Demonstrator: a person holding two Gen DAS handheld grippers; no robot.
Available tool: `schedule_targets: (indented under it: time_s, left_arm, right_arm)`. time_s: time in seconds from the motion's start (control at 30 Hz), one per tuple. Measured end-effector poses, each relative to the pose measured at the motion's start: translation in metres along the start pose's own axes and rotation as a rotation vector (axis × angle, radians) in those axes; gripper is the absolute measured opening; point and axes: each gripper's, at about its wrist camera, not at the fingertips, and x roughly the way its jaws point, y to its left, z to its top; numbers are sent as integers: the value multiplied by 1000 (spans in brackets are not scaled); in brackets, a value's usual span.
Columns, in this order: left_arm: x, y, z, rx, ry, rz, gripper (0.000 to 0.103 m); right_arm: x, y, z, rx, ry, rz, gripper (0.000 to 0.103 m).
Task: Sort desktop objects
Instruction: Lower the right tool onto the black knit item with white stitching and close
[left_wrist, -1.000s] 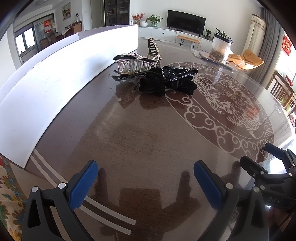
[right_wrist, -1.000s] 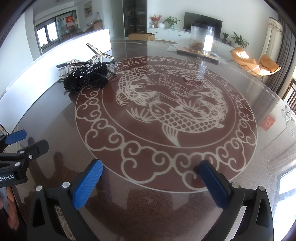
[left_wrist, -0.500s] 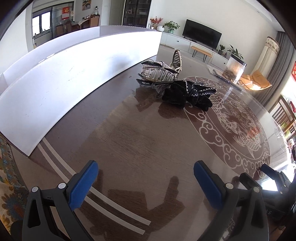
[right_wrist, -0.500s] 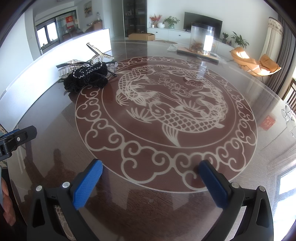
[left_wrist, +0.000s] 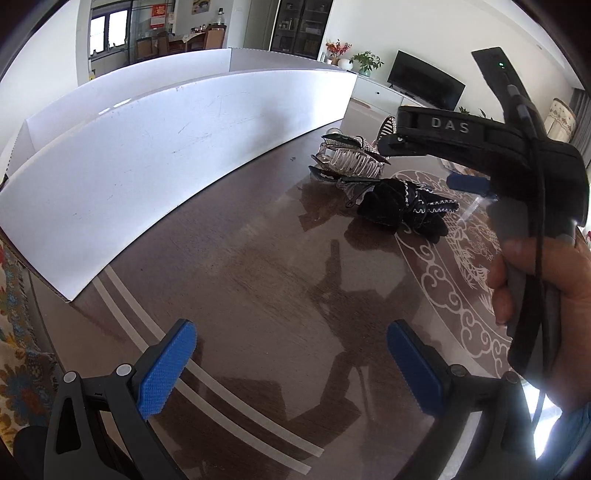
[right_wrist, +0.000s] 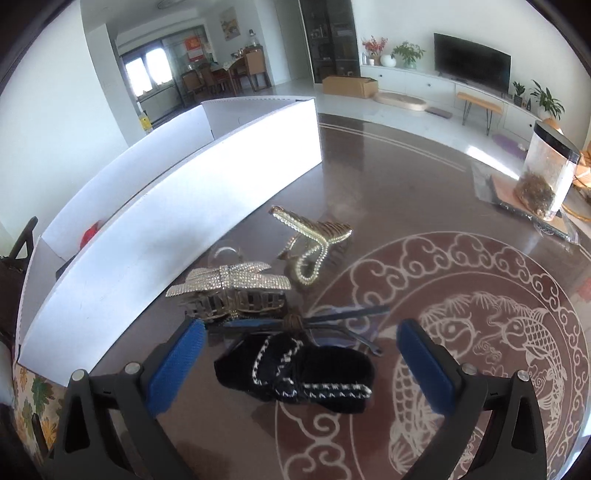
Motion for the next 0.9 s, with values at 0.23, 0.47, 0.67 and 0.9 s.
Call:
schedule_targets:
  time_s: [0.23, 0.47, 0.67, 0.9]
  left_arm:
    - [-6, -8, -1, 56, -24, 5, 103]
    - [2, -6, -2, 12, 11, -29, 103]
    - [2, -9, -5, 34, 13, -26, 103]
    - [-7, -8, -7, 61, -3, -28, 103]
  right_arm:
    - [56, 12, -7, -131, 129, -136, 94]
    - [-14, -14, -70, -160, 85, 26, 95]
    - [-52, -49, -85, 28, 42, 22, 98]
    - [-37, -41, -97, -16, 113, 1, 98]
